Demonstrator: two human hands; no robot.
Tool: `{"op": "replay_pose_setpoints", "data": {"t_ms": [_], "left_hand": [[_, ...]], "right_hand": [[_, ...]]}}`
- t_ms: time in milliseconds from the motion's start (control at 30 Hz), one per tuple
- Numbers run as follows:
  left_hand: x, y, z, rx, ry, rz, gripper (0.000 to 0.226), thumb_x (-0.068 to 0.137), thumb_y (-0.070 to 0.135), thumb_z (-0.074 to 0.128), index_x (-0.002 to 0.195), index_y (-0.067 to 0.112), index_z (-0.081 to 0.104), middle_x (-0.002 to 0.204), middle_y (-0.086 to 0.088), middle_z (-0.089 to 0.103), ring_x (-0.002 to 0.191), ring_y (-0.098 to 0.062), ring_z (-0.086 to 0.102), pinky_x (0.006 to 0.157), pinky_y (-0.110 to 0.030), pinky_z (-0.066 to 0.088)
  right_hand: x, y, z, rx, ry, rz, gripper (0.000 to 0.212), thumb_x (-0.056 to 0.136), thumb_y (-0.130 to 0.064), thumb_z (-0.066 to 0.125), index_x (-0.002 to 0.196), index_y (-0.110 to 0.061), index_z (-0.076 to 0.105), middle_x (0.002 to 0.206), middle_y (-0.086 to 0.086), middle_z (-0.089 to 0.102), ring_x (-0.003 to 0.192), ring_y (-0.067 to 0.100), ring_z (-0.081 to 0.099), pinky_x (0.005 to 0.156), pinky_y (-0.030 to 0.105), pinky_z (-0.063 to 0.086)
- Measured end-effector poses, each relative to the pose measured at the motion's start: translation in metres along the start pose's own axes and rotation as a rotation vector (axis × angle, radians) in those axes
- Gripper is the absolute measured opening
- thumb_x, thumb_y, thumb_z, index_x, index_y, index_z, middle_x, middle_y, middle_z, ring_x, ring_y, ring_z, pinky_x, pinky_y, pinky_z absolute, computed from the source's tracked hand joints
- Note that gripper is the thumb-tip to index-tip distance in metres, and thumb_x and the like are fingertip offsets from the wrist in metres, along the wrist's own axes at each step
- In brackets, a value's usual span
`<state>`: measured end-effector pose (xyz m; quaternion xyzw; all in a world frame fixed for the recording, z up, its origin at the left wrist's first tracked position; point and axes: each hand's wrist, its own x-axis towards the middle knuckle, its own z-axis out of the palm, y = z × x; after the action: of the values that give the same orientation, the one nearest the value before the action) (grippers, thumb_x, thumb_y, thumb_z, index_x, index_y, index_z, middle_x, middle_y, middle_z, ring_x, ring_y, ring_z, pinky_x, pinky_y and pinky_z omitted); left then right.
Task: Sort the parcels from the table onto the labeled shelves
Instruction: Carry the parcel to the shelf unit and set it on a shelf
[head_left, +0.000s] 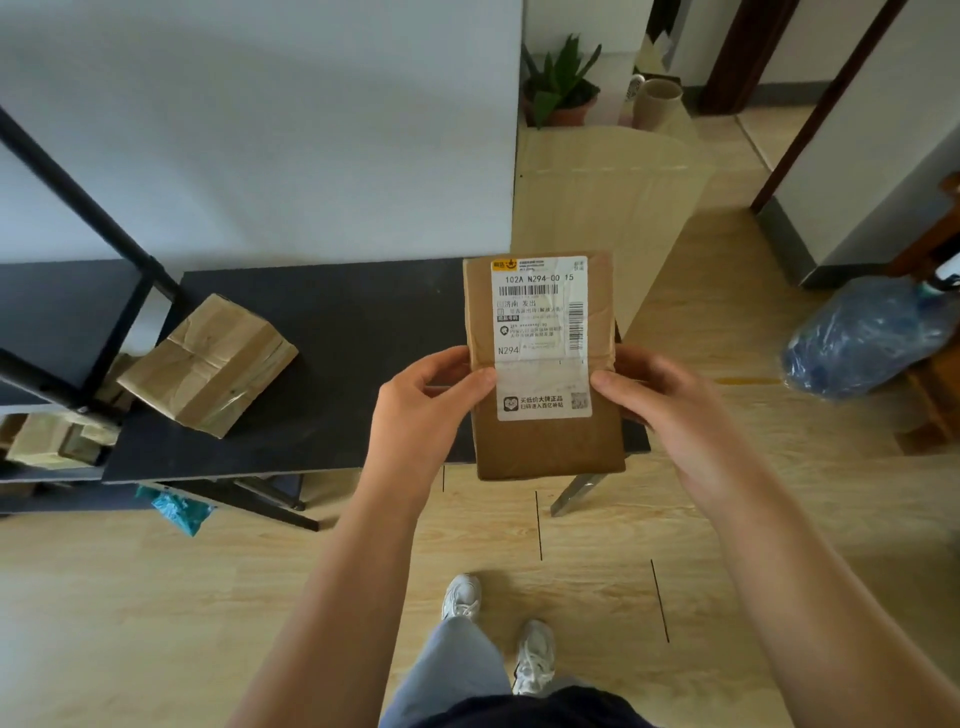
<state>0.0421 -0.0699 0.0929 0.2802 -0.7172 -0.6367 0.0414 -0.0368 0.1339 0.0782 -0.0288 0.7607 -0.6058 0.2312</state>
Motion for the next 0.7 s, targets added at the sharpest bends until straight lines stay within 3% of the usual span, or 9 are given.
{"op": "replay_pose_setpoints", "data": {"t_ms": [133, 267, 467, 633, 700], "left_hand": [[-0.021, -0.015, -0.016, -0.049, 0.060, -0.073, 0.018, 0.090, 0.026, 0.069, 0.105, 0.036, 0.065, 0.095, 0.015, 0.074, 0.088, -0.001, 0.070, 0.060, -0.010, 0.051], [-0.040, -0.032, -0.050, -0.123, 0.198, -0.125, 0.018, 0.091, 0.025, 0.068, 0.107, 0.033, 0.067, 0.097, 0.012, 0.075, 0.092, -0.005, 0.070, 0.068, -0.016, 0.052], [-0.069, -0.059, -0.117, -0.204, 0.394, -0.175, 0.031, 0.088, 0.030, 0.070, 0.119, 0.025, 0.071, 0.100, 0.007, 0.077, 0.098, -0.013, 0.071, 0.093, -0.039, 0.056], [-0.103, -0.085, -0.193, -0.267, 0.512, -0.188, 0.016, 0.089, 0.028, 0.069, 0.105, 0.028, 0.072, 0.096, 0.006, 0.076, 0.095, -0.011, 0.070, 0.085, -0.029, 0.056], [-0.120, -0.099, -0.232, -0.267, 0.542, -0.200, 0.022, 0.090, 0.029, 0.068, 0.111, 0.025, 0.071, 0.099, 0.005, 0.076, 0.097, -0.012, 0.070, 0.084, -0.029, 0.056]], "right_hand": [[-0.001, -0.001, 0.022, -0.055, -0.077, 0.010, 0.034, 0.082, -0.045, 0.071, 0.115, -0.039, 0.065, 0.108, -0.015, 0.074, 0.106, 0.006, 0.066, 0.095, 0.035, 0.050], [-0.008, -0.008, 0.068, -0.108, -0.172, -0.001, 0.042, 0.088, -0.041, 0.068, 0.127, -0.031, 0.059, 0.109, -0.016, 0.069, 0.101, 0.000, 0.061, 0.073, 0.019, 0.044], [-0.021, -0.018, 0.146, -0.201, -0.326, -0.024, 0.039, 0.090, -0.042, 0.064, 0.128, -0.036, 0.054, 0.109, -0.019, 0.065, 0.092, -0.004, 0.057, 0.063, 0.015, 0.040], [-0.040, -0.030, 0.232, -0.257, -0.435, -0.057, 0.033, 0.090, -0.040, 0.066, 0.122, -0.038, 0.056, 0.103, -0.021, 0.066, 0.089, -0.005, 0.060, 0.063, 0.015, 0.041], [-0.052, -0.033, 0.276, -0.264, -0.477, -0.056, 0.035, 0.089, -0.040, 0.067, 0.123, -0.037, 0.057, 0.105, -0.019, 0.068, 0.092, -0.003, 0.062, 0.067, 0.018, 0.042]]}}
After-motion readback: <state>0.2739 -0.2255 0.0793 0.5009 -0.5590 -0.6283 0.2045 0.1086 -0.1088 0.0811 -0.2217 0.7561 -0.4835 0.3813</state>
